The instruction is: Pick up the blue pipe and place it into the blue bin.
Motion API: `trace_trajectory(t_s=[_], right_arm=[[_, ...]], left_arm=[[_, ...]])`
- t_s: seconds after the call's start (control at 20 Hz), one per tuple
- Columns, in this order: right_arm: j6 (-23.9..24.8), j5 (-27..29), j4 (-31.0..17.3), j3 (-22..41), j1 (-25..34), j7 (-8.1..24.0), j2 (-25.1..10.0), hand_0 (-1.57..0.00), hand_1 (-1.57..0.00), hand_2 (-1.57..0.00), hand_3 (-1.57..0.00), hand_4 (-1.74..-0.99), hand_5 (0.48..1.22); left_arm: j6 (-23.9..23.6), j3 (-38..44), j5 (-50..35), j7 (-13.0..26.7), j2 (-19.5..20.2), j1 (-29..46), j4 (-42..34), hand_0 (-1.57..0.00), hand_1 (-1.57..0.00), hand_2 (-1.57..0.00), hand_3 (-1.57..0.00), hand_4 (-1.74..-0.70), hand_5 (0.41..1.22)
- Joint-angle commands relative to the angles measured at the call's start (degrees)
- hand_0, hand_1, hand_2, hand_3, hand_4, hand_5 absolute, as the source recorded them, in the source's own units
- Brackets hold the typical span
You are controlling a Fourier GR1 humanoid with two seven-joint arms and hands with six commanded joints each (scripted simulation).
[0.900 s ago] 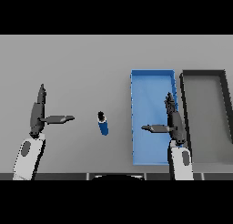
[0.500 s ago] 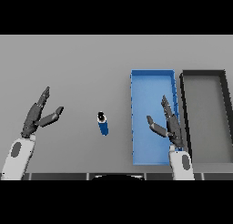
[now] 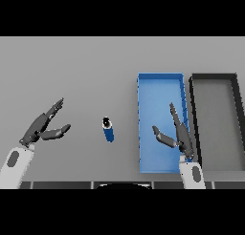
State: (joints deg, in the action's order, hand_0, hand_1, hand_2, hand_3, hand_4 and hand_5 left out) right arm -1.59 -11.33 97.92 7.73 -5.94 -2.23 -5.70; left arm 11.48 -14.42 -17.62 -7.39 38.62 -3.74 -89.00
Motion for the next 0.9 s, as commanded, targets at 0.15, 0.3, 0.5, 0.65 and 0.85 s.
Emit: trace_trajectory(t_s=[0.15, 0.3, 0.5, 0.65, 0.85], right_arm=[[-0.8, 0.6, -0.8, -0.4, 0.3, -0.6, -0.6, 0.0, 0.0, 0.0, 0.0, -1.205, 0.611], [-0.9, 0.4, -0.3, -0.2, 0.5, -1.0, -0.7, 0.0, 0.0, 0.0, 0.0, -1.211, 0.613], [-0.8, 0.2, 1.5, 0.7, -1.1, -0.5, 0.0, 0.0, 0.0, 0.0, 0.0, -1.223, 0.619], [-0.6, 0.3, 2.0, 0.4, -1.0, 0.8, -0.1, 0.0, 0.0, 0.0, 0.0, -1.23, 0.622], [-0.4, 0.0, 1.4, 0.7, -1.3, 0.3, 0.4, 0.0, 0.0, 0.0, 0.0, -1.223, 0.618]], left_arm=[[3.5, -4.8, 0.8, 1.4, -0.1, 2.2, -5.2, 0.0, 0.0, 0.0, 0.0, -1.12, 0.514], [4.1, -8.6, 3.3, 2.0, -2.6, 2.2, -7.0, 0.0, 0.0, 0.0, 0.0, -1.17, 0.49], [1.8, -12.1, 8.7, 2.6, -7.3, 0.5, -4.4, 0.0, 0.0, 0.0, 0.0, -1.19, 0.466], [1.2, -13.6, 10.2, 2.5, -9.9, -0.1, -3.3, 0.0, 0.0, 0.0, 0.0, -1.19, 0.465], [1.1, -15.0, 10.4, 3.8, -15.2, -2.5, 1.5, 0.0, 0.0, 0.0, 0.0, -1.19, 0.467]])
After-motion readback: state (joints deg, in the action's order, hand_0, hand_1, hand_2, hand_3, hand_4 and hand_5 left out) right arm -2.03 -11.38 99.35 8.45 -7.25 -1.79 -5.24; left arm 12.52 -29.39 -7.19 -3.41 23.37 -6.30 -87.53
